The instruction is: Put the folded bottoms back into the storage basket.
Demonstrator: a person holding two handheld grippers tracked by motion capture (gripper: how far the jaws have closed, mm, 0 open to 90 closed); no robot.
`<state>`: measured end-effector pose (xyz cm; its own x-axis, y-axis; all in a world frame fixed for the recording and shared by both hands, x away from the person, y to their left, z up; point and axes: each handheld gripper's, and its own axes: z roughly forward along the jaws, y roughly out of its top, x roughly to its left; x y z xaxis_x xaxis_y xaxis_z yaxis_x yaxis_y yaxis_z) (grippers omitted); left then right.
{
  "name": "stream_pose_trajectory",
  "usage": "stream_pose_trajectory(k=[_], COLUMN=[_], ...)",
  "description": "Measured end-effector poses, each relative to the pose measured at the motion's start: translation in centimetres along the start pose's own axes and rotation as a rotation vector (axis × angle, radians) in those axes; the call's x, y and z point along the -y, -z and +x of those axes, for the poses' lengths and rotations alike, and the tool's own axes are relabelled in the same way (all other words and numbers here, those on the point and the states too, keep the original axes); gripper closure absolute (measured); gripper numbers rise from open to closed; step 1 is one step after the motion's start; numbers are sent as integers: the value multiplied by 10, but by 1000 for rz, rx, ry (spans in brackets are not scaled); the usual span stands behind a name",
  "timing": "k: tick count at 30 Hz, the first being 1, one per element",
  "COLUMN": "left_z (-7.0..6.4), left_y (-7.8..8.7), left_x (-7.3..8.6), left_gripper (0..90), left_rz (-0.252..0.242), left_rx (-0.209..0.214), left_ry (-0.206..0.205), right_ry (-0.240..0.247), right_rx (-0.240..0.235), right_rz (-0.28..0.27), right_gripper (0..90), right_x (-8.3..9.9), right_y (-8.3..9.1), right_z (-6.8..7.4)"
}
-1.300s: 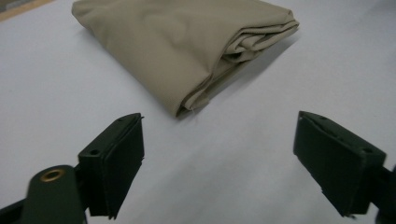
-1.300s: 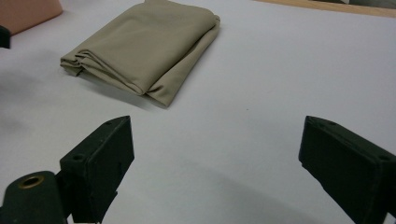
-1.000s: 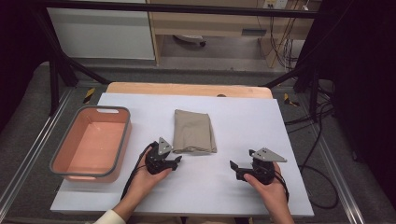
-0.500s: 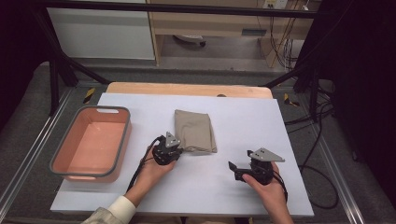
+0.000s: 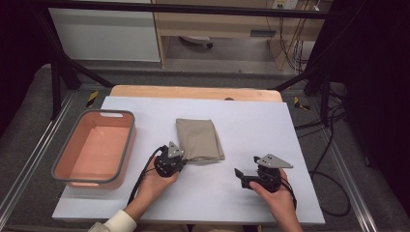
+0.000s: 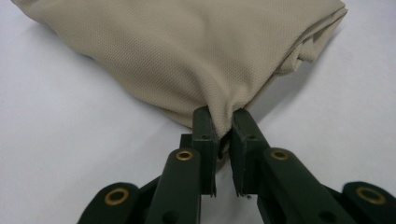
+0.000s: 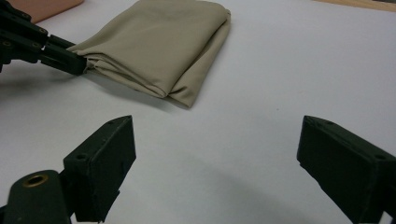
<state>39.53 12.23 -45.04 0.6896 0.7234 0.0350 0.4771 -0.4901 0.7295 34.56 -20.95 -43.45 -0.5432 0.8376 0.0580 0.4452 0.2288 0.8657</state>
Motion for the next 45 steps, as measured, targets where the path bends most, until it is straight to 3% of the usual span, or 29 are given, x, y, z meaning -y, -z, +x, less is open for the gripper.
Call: stream_pose_trajectory(k=[17, 26, 42, 45], left_z=[-1, -4, -14, -16], left_y=[39, 56, 82, 88], left_x=[32, 47, 68, 72], left_gripper=[821, 821, 822, 769], left_rz=[37, 54, 82, 73], left_rx=[65, 91, 112, 97], left_ry=[-12, -10, -31, -20], right_ry=[39, 71, 153, 175], right_rx=[-66, -121, -214, -233], right_rz=[50, 87, 138, 143], right_gripper=[183, 307, 431, 462], right_x=[1, 1, 5, 6], right_y=[-2, -6, -15, -18], right_z=[23, 38, 61, 69])
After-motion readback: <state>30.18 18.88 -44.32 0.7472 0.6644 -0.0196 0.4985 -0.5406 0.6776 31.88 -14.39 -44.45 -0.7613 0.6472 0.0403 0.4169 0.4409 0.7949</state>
